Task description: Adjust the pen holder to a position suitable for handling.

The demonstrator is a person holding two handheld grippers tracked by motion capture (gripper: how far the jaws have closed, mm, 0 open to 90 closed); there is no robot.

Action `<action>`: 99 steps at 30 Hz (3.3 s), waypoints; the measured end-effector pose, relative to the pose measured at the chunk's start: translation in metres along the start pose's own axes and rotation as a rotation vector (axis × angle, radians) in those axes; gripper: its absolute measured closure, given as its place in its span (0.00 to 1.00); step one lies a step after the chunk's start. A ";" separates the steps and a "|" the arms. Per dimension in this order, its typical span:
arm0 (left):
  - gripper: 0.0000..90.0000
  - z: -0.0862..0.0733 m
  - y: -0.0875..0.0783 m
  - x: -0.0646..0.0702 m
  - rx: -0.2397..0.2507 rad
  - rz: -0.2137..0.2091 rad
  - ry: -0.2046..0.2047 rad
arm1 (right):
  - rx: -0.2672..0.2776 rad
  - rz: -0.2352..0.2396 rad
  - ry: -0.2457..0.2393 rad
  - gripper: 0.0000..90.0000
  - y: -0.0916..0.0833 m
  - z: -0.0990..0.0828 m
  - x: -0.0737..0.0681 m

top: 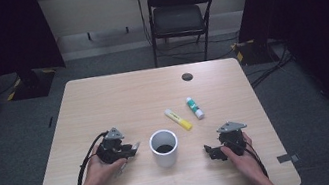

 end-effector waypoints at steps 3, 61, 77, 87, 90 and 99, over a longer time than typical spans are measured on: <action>0.76 0.006 0.004 0.005 -0.005 0.012 0.029 | 0.000 0.000 0.000 0.06 0.000 0.000 0.000; 0.89 0.003 -0.026 0.005 0.177 -0.103 -0.038 | 0.000 0.000 0.003 0.06 0.000 0.000 0.000; 0.89 0.007 -0.044 0.007 0.289 -0.136 -0.053 | 0.000 0.000 0.003 0.06 0.000 0.000 0.000; 0.89 0.011 -0.056 0.009 0.343 -0.141 -0.049 | 0.000 0.000 0.003 0.06 0.000 0.000 0.000; 0.89 0.015 -0.062 0.011 0.364 -0.141 -0.040 | 0.000 0.000 0.003 0.06 0.000 0.000 0.000; 0.89 0.021 -0.072 0.018 0.401 -0.141 -0.023 | 0.000 0.000 0.003 0.06 0.000 0.000 0.000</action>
Point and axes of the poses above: each handheld gripper's, and its own axes: y roughly forward along the jaws, z roughly out of its top, x roughly to its right, the point moved 2 cm from there along y, roughly forward along the jaws, and after that the axes turned 10 degrees about -x, right-handed, at the moved point
